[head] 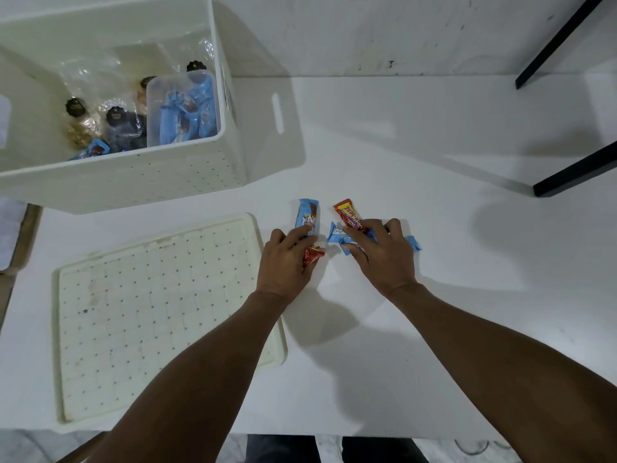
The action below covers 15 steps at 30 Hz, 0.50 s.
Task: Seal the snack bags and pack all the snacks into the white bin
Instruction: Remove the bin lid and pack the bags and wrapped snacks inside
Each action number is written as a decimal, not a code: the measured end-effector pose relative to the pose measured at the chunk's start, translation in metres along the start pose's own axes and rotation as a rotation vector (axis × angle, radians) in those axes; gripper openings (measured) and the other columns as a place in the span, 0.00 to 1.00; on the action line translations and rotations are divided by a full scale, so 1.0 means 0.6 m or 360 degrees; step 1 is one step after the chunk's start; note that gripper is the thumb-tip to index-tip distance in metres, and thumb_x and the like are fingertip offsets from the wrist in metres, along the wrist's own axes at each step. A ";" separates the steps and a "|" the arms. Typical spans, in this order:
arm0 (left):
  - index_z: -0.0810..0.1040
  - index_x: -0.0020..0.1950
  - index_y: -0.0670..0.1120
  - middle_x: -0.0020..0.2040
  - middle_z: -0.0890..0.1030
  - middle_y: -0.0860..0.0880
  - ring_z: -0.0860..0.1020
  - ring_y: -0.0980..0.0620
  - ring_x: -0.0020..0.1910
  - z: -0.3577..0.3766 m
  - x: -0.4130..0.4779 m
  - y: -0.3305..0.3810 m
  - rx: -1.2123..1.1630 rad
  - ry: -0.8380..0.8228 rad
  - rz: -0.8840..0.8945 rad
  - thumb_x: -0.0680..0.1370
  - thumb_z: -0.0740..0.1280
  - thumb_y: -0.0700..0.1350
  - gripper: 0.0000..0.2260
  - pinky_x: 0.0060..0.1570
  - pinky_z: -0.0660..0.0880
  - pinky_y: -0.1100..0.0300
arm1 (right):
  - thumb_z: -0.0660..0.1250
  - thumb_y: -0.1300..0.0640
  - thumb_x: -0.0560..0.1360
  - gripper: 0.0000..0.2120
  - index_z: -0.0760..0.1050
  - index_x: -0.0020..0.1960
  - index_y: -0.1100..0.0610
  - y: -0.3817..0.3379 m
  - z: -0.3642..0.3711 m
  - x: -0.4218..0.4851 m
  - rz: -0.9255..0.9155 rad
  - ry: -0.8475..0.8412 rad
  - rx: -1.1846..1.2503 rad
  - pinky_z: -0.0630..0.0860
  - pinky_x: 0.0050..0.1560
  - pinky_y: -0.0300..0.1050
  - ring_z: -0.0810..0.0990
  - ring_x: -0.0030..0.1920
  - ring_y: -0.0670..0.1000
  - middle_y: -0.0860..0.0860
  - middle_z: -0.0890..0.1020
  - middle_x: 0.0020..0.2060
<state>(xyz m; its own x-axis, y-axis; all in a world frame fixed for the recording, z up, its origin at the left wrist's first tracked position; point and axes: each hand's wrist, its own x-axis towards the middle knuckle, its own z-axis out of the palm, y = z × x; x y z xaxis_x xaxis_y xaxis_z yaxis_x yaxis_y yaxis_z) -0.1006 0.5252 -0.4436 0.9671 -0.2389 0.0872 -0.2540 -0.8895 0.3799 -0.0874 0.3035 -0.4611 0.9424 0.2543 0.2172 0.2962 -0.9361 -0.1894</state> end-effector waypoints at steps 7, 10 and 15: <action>0.83 0.61 0.48 0.71 0.71 0.39 0.79 0.40 0.55 -0.015 0.004 0.006 -0.0202 -0.0155 -0.0125 0.75 0.73 0.50 0.16 0.55 0.79 0.51 | 0.72 0.47 0.75 0.17 0.80 0.63 0.50 -0.004 -0.015 0.009 0.0070 -0.0095 0.0097 0.76 0.30 0.45 0.76 0.48 0.57 0.53 0.81 0.53; 0.78 0.69 0.51 0.75 0.61 0.38 0.81 0.42 0.54 -0.021 0.003 0.012 -0.0215 -0.0131 -0.0172 0.77 0.70 0.52 0.20 0.56 0.78 0.54 | 0.73 0.47 0.74 0.17 0.81 0.62 0.50 -0.006 -0.018 0.010 0.0080 -0.0112 0.0082 0.74 0.30 0.43 0.76 0.48 0.57 0.52 0.81 0.53; 0.66 0.77 0.53 0.81 0.46 0.41 0.81 0.41 0.61 -0.027 0.017 0.011 -0.0195 -0.0135 -0.0224 0.78 0.69 0.53 0.28 0.58 0.77 0.56 | 0.72 0.47 0.75 0.16 0.81 0.62 0.48 -0.011 -0.022 0.009 0.0115 -0.0136 0.0072 0.72 0.29 0.42 0.76 0.49 0.57 0.52 0.81 0.53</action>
<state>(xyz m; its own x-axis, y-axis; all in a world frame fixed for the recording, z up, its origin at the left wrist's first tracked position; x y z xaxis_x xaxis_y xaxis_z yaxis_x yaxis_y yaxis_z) -0.0922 0.5232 -0.4253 0.9870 -0.1523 -0.0505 -0.1081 -0.8636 0.4925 -0.0864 0.3077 -0.4461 0.9709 0.2079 0.1190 0.2317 -0.9414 -0.2452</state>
